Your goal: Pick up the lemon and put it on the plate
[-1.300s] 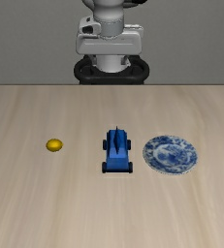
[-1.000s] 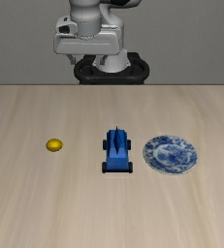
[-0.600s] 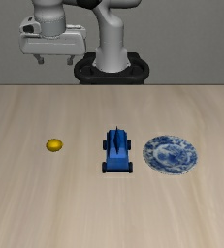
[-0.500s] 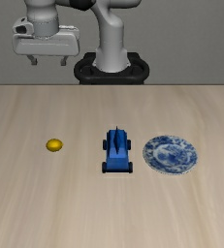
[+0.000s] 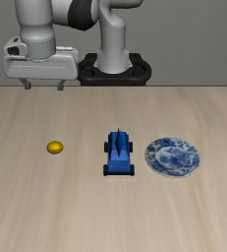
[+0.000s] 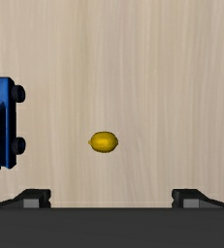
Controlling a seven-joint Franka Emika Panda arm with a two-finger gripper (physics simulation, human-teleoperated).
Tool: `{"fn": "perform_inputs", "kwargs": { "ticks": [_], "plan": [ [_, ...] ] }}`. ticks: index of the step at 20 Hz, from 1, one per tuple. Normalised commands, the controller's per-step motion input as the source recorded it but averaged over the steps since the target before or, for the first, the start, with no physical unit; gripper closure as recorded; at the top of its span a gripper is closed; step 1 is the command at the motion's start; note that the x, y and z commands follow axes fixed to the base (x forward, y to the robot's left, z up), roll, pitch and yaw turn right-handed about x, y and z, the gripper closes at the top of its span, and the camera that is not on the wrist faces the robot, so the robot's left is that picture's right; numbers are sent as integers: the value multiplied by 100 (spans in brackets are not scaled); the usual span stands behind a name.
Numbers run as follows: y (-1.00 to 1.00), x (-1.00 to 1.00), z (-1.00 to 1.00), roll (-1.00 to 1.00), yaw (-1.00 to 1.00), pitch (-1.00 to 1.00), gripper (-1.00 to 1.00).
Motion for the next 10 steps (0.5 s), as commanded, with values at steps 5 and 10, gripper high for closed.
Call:
{"fn": "perform_inputs", "kwargs": {
  "ticks": [5,10],
  "plan": [
    [20,0,-40,0,0,0,-100],
    [0,0,-100,0,0,0,-100]
  ]
}}
